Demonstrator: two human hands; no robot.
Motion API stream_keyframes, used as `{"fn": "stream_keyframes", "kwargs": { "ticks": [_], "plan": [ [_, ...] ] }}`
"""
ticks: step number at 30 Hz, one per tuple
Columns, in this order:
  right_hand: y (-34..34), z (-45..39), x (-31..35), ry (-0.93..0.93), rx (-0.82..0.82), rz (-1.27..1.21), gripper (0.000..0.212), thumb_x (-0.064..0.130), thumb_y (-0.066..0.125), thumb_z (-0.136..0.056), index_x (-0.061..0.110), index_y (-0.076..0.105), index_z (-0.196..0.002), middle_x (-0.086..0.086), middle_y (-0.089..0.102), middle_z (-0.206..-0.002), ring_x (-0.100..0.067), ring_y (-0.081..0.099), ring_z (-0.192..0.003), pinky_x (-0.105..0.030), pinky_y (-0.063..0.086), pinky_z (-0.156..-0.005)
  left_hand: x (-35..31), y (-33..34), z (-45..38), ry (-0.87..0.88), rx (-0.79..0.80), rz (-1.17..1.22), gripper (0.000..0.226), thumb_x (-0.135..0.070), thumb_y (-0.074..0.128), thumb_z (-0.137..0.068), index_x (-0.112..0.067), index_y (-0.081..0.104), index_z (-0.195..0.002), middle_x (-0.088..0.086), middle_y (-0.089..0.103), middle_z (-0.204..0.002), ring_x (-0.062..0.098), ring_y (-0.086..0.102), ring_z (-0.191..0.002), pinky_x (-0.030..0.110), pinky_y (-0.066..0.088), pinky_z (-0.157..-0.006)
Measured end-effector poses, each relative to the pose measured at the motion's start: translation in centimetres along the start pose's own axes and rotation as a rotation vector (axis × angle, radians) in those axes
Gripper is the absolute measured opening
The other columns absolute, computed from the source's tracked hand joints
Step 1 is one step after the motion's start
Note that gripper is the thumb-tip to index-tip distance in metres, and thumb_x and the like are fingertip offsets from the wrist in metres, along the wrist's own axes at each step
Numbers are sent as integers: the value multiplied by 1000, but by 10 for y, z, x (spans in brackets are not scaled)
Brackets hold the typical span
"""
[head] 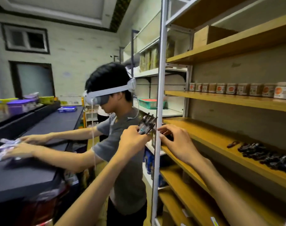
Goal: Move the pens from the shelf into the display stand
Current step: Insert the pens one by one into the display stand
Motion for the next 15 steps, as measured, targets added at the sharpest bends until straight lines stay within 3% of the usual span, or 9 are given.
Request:
{"fn": "stream_keyframes", "kwargs": {
  "ticks": [2,4,6,9,11,13,15],
  "plan": [
    [22,-1,30,-43,14,-48,22,25,65,-96,26,69,-118,9,68,-112,-6,62,-103,-29,51,-94,16,-39,13,-17,-53,-22,30,-44,58,-59,-16,64,-66,-5,64,-61,14,58,-61,34,46,-57],
    [46,-1,62,-88,26,-87,21,24,66,-95,26,70,-115,8,69,-109,-6,63,-98,-28,52,-91,33,-78,28,-23,-76,-31,33,-42,60,-59,-17,71,-78,1,72,-74,21,67,-74,38,54,-68],
    [72,1,97,-125,44,-123,20,21,68,-93,24,71,-113,5,70,-106,-10,65,-96,-34,53,-91,50,-119,44,-32,-103,-68,23,-42,61,-58,-23,67,-70,2,72,-77,25,68,-81,43,55,-74],
    [112,6,160,-174,70,-200,19,17,71,-91,19,72,-109,1,72,-104,-17,68,-95,-42,54,-89,74,-188,73,-64,-131,-114,13,-37,58,-56,-24,57,-57,-4,62,-62,27,62,-73,41,48,-68],
    [139,11,206,-210,78,-241,17,14,71,-89,20,72,-105,4,72,-103,-15,68,-93,-37,55,-86,91,-234,92,-68,-154,-139,13,-32,55,-55,-20,58,-60,-7,54,-57,26,56,-68,37,42,-63],
    [164,18,251,-248,101,-267,20,14,70,-89,25,71,-105,10,71,-104,-6,65,-90,-20,49,-81,107,-282,111,-85,-188,-169,24,-29,53,-56,-14,64,-71,-4,56,-60,27,55,-67,36,40,-61],
    [187,24,294,-281,123,-280,20,16,71,-90,23,72,-108,11,69,-102,-1,62,-88,-8,43,-77,124,-331,132,-131,-220,-159,14,-29,55,-57,-21,61,-65,-6,55,-53,23,52,-57,32,37,-54]
  ]
}}
Point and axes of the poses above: each hand's wrist, its own z-axis away from the middle knuckle, its own y-axis out of the palm, x = y × z, the point moved 3 cm from there along -z, towards the middle knuckle
